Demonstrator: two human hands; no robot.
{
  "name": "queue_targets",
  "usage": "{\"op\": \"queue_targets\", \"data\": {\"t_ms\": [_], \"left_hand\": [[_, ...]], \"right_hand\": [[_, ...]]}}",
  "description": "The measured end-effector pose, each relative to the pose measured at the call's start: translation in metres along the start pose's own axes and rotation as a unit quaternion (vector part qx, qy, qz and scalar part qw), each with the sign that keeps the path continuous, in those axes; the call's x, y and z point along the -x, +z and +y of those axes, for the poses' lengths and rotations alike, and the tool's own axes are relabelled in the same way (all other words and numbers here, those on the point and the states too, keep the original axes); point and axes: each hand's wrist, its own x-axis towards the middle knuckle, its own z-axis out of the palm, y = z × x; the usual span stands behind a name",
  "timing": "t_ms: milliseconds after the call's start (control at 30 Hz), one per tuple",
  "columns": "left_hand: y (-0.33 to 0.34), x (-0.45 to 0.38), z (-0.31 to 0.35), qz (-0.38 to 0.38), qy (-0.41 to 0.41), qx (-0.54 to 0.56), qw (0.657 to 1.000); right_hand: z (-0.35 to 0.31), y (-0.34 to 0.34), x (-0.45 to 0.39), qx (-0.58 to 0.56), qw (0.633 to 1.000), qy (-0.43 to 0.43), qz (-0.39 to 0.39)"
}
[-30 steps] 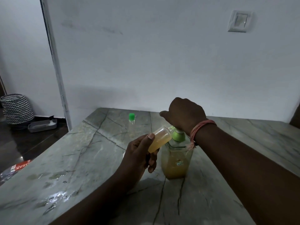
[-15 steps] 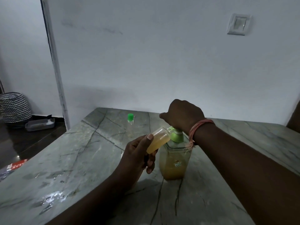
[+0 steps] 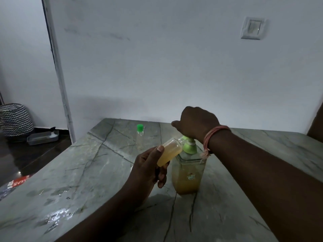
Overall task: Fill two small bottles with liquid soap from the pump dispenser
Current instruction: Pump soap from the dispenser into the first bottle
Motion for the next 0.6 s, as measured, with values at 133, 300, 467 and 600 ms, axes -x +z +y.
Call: {"op": "queue_targets", "data": {"t_ms": [133, 300, 467, 600], "left_hand": [[-0.001, -0.002, -0.003, 0.001, 0.002, 0.012, 1.0], [0.0, -0.004, -0.004, -0.008, 0.001, 0.015, 1.0], [-0.001, -0.001, -0.002, -0.005, 0.002, 0.018, 1.0], [-0.002, -0.002, -0.003, 0.002, 0.0, 0.011, 1.0]], "right_hand": [[0.003, 0.009, 0.001, -0.049, 0.998, 0.018, 0.031], [0.004, 0.01, 0.0, -0.056, 0.998, 0.024, -0.019], [0.001, 0.003, -0.001, -0.005, 1.0, -0.009, 0.013], [0.001, 0.009, -0.002, -0.032, 0.999, 0.008, 0.03]]}}
